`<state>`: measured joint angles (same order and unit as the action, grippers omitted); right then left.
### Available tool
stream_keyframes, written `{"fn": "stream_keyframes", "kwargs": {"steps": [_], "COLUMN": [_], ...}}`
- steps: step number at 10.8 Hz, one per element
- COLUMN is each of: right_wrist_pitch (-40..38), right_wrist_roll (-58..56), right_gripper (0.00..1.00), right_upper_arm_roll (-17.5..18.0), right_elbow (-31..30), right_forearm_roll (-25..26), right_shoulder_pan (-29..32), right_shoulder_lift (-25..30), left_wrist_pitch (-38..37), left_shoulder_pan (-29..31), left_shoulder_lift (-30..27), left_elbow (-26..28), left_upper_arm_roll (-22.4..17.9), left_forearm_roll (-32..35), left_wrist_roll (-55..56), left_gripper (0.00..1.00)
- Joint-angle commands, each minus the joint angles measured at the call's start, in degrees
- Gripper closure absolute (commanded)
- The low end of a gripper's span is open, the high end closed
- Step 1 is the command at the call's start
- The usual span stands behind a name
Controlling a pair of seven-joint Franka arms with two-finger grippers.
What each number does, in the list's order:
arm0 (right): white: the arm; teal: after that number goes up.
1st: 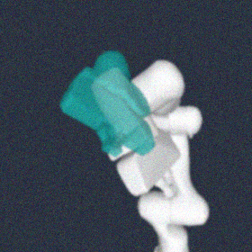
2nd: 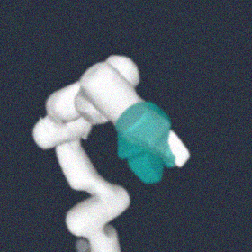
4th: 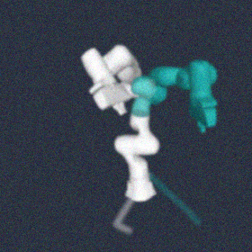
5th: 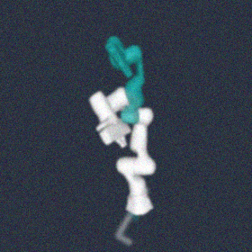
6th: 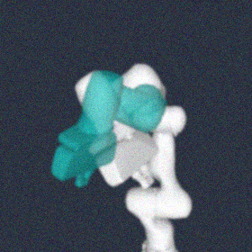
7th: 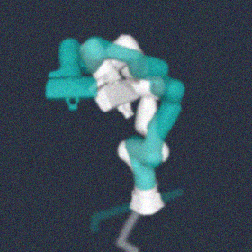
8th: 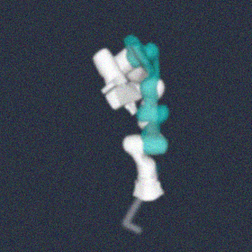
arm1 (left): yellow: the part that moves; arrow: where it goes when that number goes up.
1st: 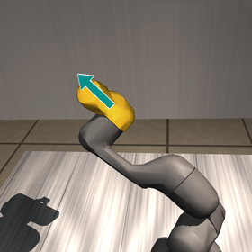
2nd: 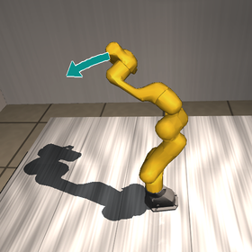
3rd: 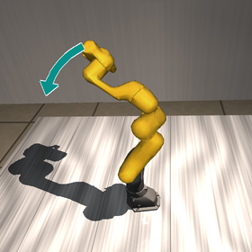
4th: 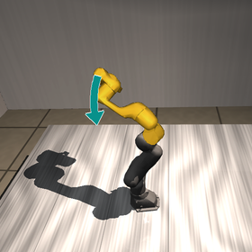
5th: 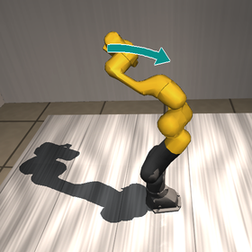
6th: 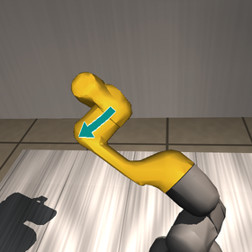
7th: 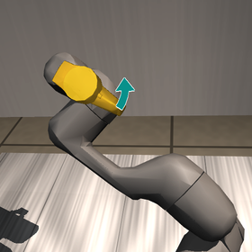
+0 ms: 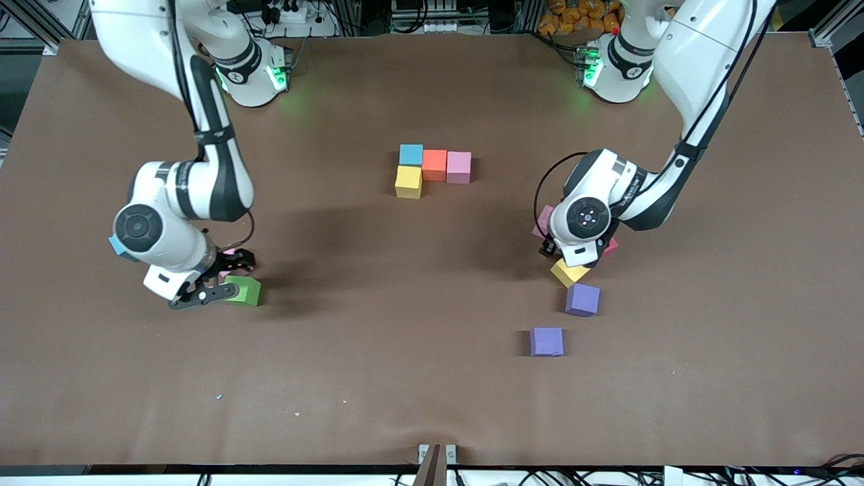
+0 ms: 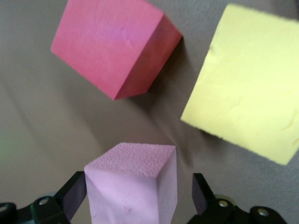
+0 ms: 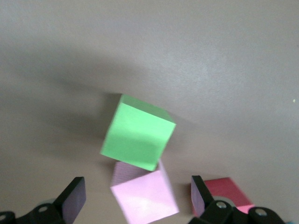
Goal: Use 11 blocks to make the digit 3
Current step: 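Grasp a pink cube with the left gripper while the right gripper grasps pink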
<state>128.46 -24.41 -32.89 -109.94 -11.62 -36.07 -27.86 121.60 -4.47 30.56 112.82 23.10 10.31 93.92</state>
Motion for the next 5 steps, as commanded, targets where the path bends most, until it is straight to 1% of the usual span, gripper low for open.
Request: {"fn": "stream_keyframes", "kwargs": {"steps": [1,3,5], "right_wrist_pitch": [4.58,6.45,6.45], "right_wrist_roll": [-11.4,-16.7,-17.33], "right_gripper": [0.0,0.0,0.0], "right_upper_arm_roll": [0.81,1.34,2.92], "right_elbow": [-3.42,-5.71,-8.34], "right_forearm_roll": [0.63,0.28,0.19], "right_shoulder_pan": [0.82,0.73,0.38], "right_shoulder_lift": [-0.09,0.0,0.87], "left_wrist_pitch": [0.39,0.31,0.39], "left_shoulder_pan": [-0.97,-1.24,-1.68], "left_shoulder_lift": [-0.24,-0.15,0.03], "left_elbow": [1.08,1.44,1.35], "left_upper_arm_roll": [0.28,0.28,0.28], "left_forearm_roll": [0.68,1.2,1.21], "left_wrist_roll": [2.06,2.06,2.06], "left_gripper": [0.0,0.0,0.0]}}
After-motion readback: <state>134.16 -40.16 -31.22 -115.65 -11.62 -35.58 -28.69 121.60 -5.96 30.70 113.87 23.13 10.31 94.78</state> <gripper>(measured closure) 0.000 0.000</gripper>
